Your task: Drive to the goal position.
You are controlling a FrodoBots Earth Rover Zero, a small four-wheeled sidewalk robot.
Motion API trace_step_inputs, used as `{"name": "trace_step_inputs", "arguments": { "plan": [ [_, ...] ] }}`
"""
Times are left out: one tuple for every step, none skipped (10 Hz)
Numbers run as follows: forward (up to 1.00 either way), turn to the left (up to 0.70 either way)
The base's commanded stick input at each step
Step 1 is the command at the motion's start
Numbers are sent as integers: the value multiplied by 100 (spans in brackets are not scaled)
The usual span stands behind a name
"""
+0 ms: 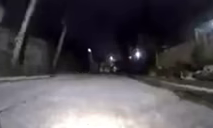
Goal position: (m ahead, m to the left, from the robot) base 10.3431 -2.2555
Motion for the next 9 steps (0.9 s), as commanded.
{"name": "trace_step_inputs", "arguments": {
  "plan": [
    [70, 0],
    [70, 0],
    [70, 0],
    [70, 0],
    [70, 0],
    [70, 0],
    [70, 0],
    [70, 0],
    [70, 0]
  ]
}}
